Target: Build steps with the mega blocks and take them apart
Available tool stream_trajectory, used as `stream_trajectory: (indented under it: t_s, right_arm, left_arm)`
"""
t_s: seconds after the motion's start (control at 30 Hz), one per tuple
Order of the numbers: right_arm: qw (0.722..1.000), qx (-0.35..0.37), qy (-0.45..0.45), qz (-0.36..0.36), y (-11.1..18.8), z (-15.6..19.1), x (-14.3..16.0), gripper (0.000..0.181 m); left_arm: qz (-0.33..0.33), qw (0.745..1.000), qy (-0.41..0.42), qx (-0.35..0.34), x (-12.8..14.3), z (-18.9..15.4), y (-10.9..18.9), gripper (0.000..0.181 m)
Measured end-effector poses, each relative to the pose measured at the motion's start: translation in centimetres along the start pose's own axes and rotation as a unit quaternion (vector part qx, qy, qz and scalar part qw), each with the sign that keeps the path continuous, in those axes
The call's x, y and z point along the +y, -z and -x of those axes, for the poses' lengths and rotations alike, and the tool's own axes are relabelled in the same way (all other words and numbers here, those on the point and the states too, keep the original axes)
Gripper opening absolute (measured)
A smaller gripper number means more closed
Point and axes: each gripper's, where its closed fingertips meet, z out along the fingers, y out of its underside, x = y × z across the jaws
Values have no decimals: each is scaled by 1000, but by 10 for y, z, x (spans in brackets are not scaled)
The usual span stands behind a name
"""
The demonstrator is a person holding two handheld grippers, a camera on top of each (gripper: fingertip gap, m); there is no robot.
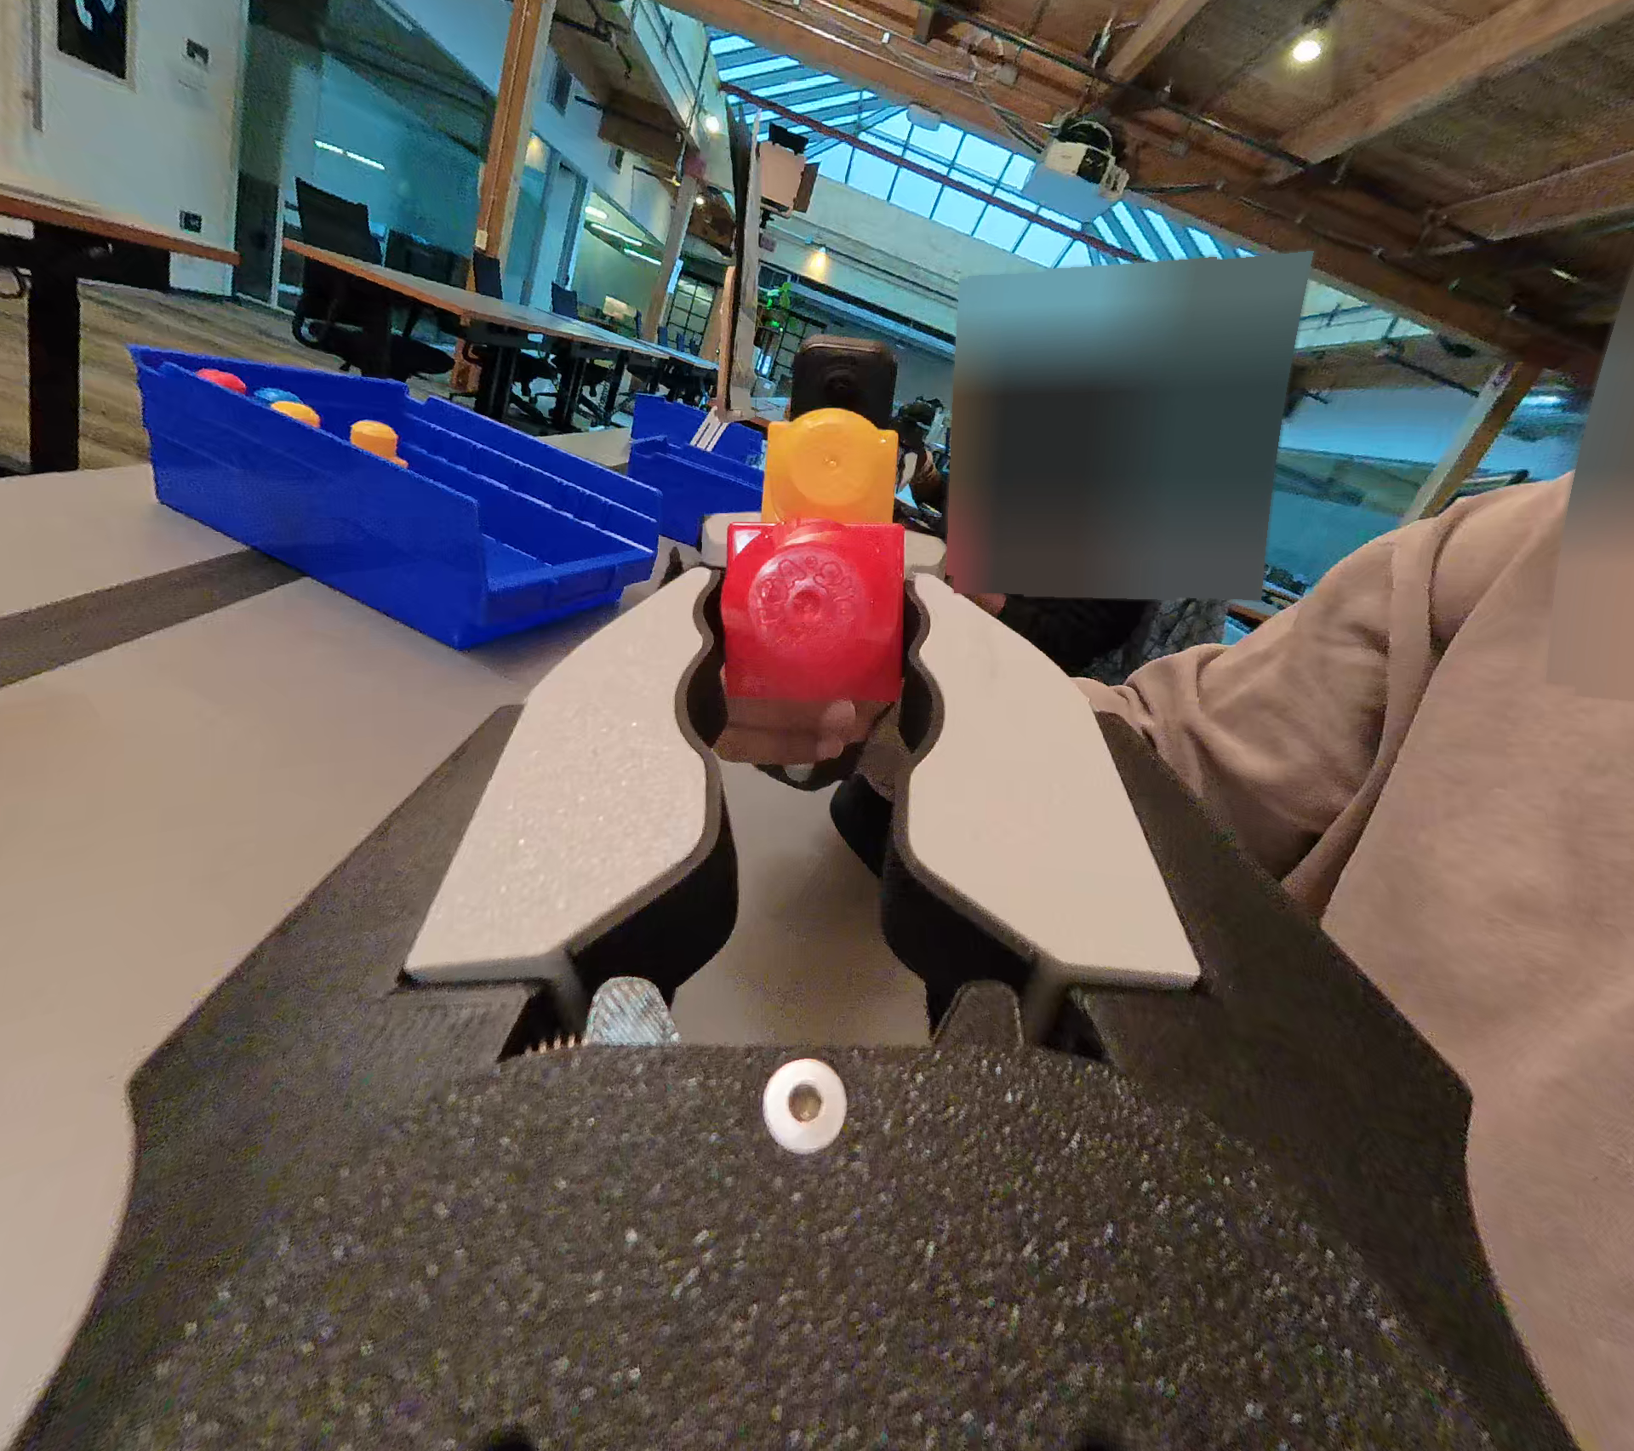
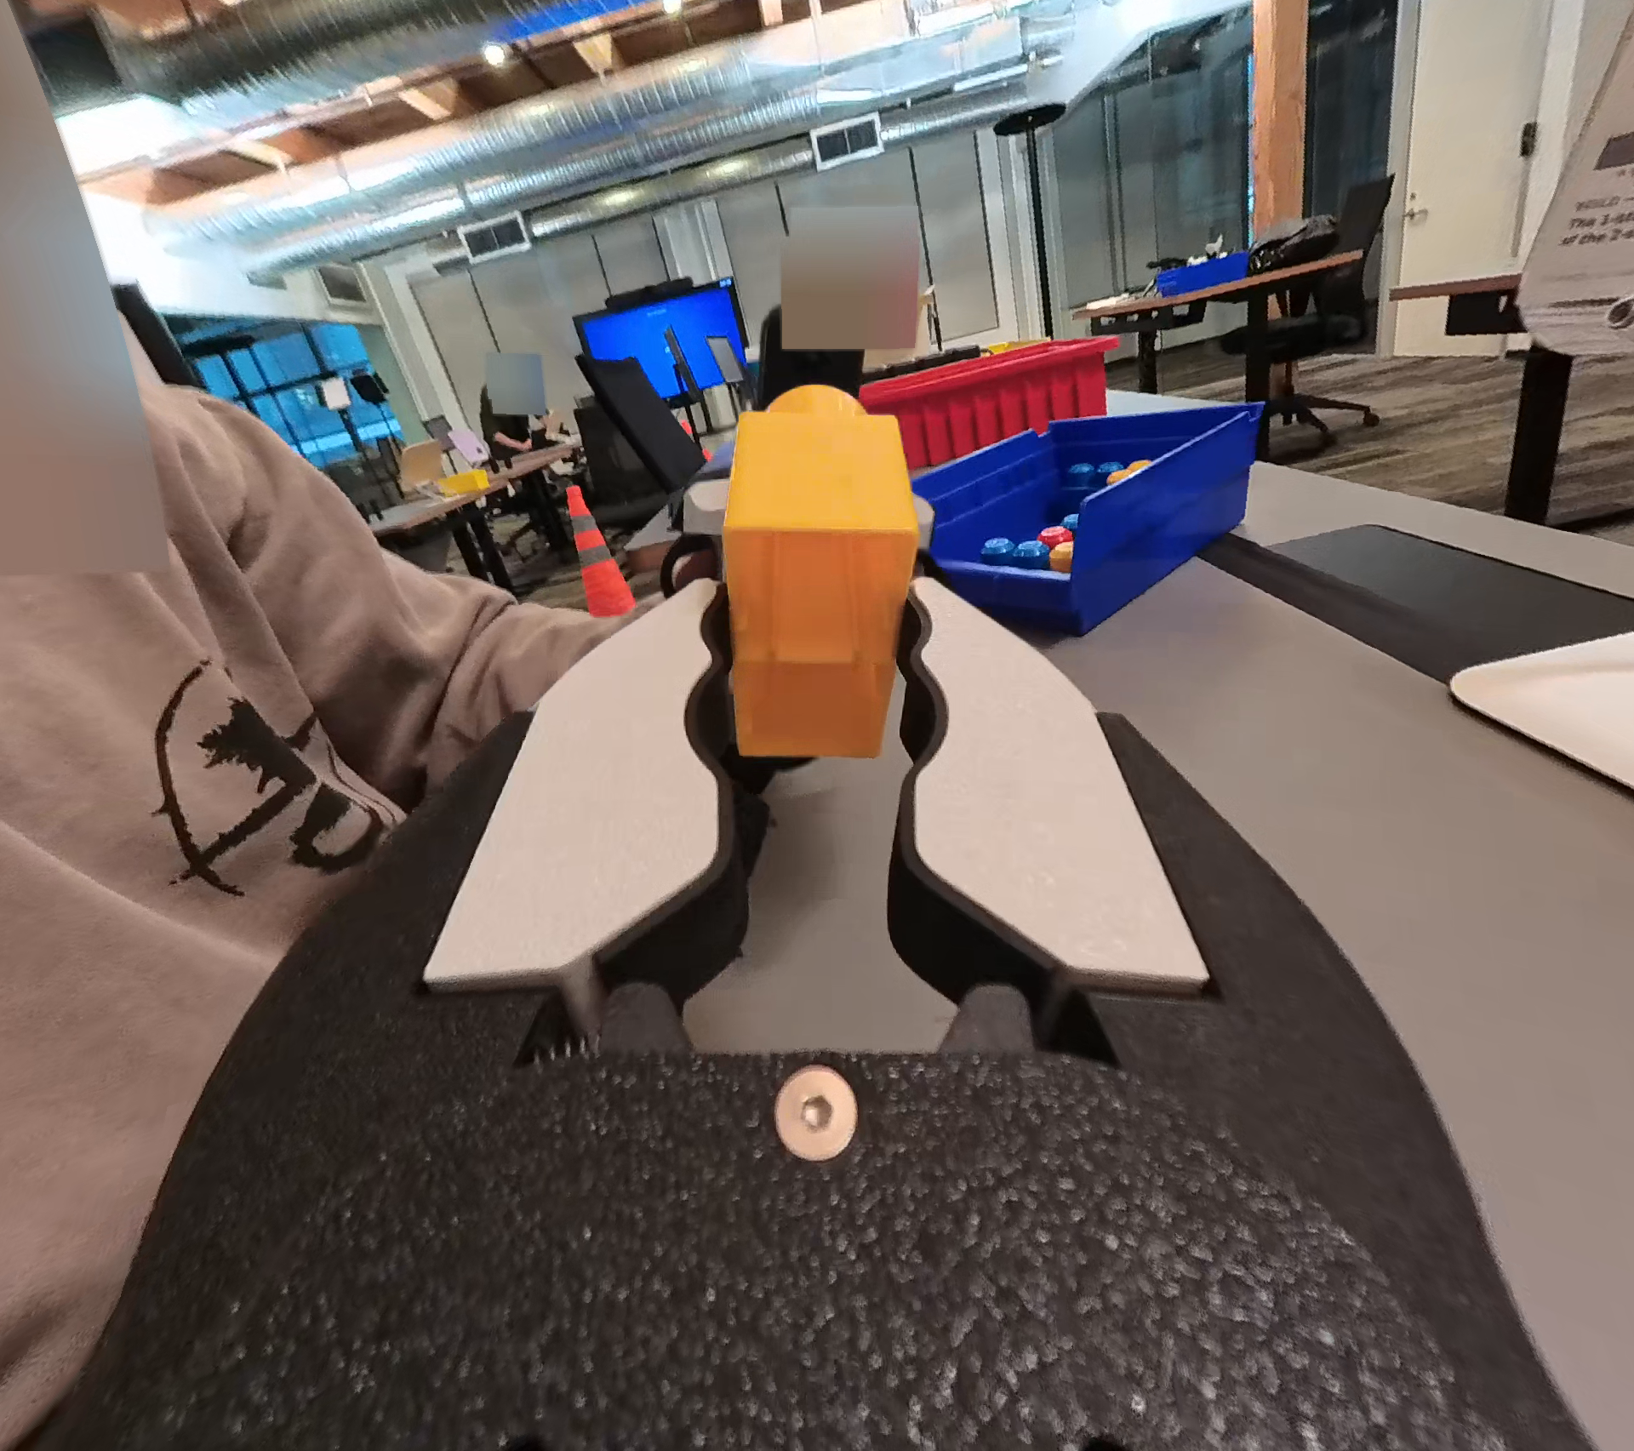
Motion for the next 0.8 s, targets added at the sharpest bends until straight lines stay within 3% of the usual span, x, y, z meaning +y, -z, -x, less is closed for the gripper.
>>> stream_trajectory:
  t_s: [0.13,0.33,0.6,0.8]
  right_arm:
    - [1000,10,4,-1,-2,-2,0,36]
    - [997,16,-25,-76,-3,-6,-11,35]
    - [990,-13,-61,-127,1,0,-25,35]
    - [991,-6,-35,-131,2,4,-30,35]
  left_arm:
    - [-2,1000,16,-4,2,2,0,37]
    - [-34,999,29,-4,-3,4,-4,37]
    - [-38,999,-30,8,-8,-6,-10,37]
    - [-17,999,-34,6,-1,-8,-11,37]
